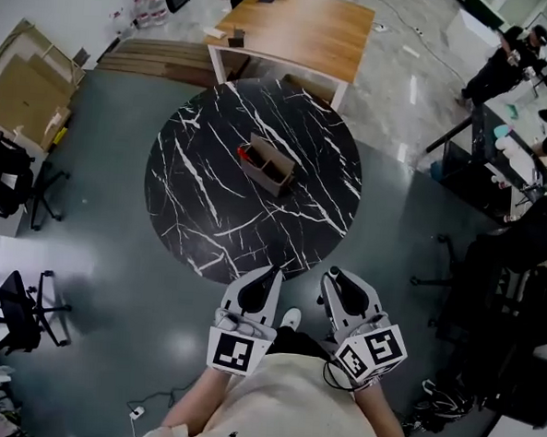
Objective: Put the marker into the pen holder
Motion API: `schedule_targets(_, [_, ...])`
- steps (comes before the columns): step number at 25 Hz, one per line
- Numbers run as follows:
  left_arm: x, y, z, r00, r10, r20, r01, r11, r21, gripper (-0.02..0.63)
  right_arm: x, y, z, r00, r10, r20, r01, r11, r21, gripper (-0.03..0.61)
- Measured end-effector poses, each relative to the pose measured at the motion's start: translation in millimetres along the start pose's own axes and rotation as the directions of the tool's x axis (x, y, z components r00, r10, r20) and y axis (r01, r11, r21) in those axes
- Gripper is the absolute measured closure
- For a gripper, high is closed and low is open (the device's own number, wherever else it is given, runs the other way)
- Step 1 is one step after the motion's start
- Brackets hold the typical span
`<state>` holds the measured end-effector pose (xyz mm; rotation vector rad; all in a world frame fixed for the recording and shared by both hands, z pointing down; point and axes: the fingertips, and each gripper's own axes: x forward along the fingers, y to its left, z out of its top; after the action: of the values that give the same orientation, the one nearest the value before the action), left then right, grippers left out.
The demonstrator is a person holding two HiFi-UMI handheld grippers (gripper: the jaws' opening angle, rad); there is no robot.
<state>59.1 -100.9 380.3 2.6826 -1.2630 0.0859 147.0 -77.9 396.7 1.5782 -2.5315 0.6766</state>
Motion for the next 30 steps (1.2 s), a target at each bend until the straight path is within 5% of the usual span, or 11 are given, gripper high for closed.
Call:
schedule_targets(6, [52,88,17,0.996,-0.078,-0.051,0.087,0.974,0.207,0.601,84,-15,35,0.998,-0.049,0.050,0.047,0.998,0.038,0.500])
schedule_targets(11, [85,155,16,1.000,-0.005,-0.009,0.005,1.000,-0.004,0.601,150,-28,58,0.994,-0.069,0.082,0.071,0.997,-0.031,0.500])
schedule_targets(30, [133,217,-34,0.978,0.127,-0.166,-0.144,0.985,-0.099,0.601,325,-98,34,1.000,0.011,-0.022,-0.013,0.996,-0.090,0.500])
